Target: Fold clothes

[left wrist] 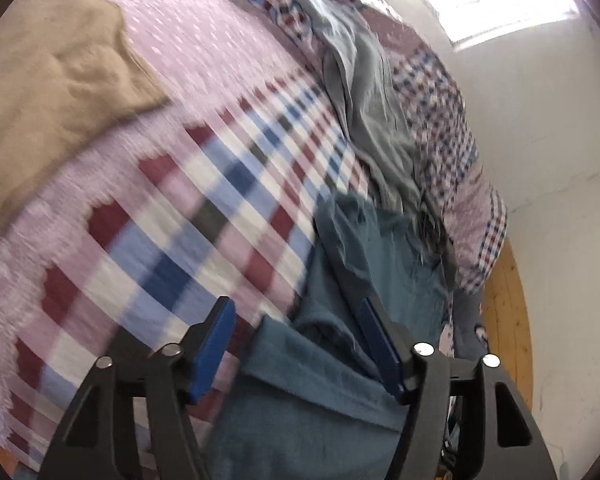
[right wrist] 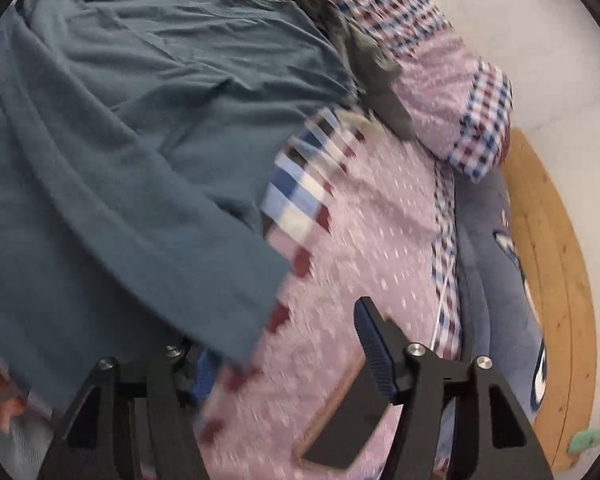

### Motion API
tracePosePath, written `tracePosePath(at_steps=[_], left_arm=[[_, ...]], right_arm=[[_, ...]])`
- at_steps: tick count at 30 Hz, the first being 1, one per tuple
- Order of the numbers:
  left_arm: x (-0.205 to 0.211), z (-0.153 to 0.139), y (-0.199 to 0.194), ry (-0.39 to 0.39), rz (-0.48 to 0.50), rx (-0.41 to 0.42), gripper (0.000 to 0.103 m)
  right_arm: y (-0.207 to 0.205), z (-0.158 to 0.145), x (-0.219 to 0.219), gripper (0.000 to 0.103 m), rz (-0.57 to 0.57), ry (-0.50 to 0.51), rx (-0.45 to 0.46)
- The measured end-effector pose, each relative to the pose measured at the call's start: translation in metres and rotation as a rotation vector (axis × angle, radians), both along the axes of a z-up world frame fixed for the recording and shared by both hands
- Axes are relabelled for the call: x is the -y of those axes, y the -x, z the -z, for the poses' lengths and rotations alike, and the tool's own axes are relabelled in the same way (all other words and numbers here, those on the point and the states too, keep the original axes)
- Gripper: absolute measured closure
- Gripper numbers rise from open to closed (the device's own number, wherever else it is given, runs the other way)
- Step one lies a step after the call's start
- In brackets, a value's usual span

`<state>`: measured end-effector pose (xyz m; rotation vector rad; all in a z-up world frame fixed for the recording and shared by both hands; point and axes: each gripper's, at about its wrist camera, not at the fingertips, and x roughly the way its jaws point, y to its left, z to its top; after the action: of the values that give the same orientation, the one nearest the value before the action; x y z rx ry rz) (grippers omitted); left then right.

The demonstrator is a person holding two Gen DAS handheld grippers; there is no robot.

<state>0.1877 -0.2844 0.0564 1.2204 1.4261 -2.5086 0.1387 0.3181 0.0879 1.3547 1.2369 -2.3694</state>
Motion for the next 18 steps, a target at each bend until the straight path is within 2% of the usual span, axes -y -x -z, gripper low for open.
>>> tracePosePath(at_steps=[2,5,7,10,14,18], left_arm=[[0.01,-0.004,0.001,0.013,-0.023,-0.027,0.033],[0.007,-0.012,0.021,0.07,0.021,-0.059,0.033],[-0.002,-0.017,0.04,0.118,0.07,-0.08,0.033],[-0.017,-0.02,0.077,0.188,0.142,-0.091,0.033],[-0.034,-0.014,0.13,0.258,0.218,-0.076,0.033],[-0.035,0.01,0.172,0.257,0.232,-0.015,0.035]], right_arm=[[-0.004,-0.016,-0.015,0.037,0.049,0.044,0.009],[-0.006,-0.044,-0.019,0.035,0.095,0.146,-0.027],[-0.002,-0.061,-0.008,0.034,0.098,0.246,-0.064],[0.008,-0.077,0.032,0.033,0.027,0.408,-0.109],[0.041,-0.077,0.093,0.032,-0.068,0.584,-0.121],[0.093,-0.06,0.125,0.031,-0.055,0.832,-0.064]])
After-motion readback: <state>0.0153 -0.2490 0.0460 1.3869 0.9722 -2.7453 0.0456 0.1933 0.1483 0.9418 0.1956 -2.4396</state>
